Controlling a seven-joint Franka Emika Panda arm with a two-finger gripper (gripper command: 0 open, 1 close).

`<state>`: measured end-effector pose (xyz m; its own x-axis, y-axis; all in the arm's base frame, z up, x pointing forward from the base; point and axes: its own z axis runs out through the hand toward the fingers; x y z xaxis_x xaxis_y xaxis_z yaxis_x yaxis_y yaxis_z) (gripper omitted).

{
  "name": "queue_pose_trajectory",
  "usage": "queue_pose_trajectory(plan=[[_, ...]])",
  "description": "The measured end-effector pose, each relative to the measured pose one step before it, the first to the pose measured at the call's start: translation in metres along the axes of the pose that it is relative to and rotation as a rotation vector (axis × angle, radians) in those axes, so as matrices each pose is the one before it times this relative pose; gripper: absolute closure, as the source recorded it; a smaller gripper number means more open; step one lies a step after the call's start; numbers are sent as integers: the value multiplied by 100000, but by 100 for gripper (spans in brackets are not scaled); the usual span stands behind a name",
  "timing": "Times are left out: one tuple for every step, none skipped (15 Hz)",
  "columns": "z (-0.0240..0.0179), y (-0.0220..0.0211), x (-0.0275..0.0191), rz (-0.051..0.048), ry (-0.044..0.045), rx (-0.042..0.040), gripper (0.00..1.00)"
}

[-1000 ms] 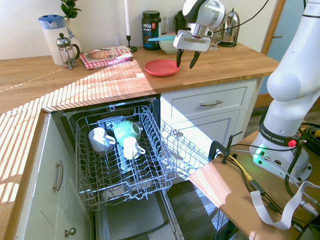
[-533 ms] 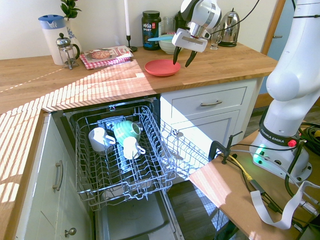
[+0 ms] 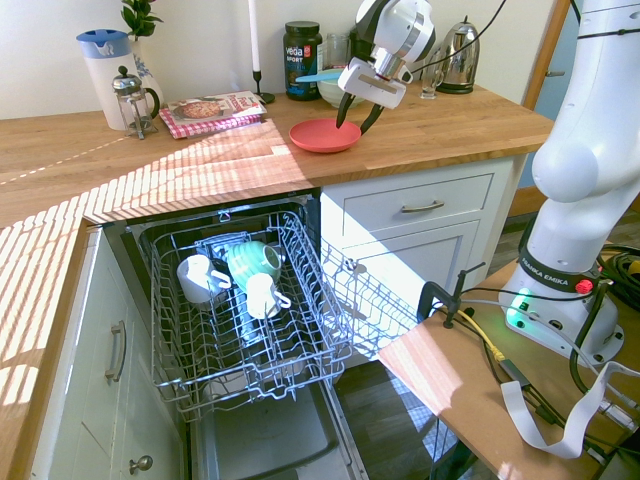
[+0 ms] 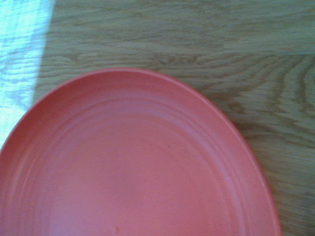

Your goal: Put the plate in the dishwasher

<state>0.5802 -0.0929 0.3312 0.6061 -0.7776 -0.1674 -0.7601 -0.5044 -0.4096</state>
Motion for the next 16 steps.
queue_pose_trajectory(plan=[[115,-79,-15,-219,-184,-90,100],[203,-123,7,-174,-364,-162,100],[150,-105,26,-133,-298,-111,100],[142,-75,-27,-131,-328,-121,100],[135,-80,-25,-131,-391,-130,100],[147,-123,-83,-241,-538,-140,100],[162,-105,-62,-208,-251,-100,100],[174,-62,-91,-162,-264,-136,100],[152,-62,-91,-114,-253,-79,100],[185,-75,-109,-16,-344,15,100],[213,-102,-139,54,-462,146,100],[200,-99,-130,-57,-370,35,100],[143,-57,-65,25,-211,-83,100],[87,19,0,128,-103,-100,100],[82,32,10,75,-107,-110,100],[7,-128,-43,-108,-69,63,100]])
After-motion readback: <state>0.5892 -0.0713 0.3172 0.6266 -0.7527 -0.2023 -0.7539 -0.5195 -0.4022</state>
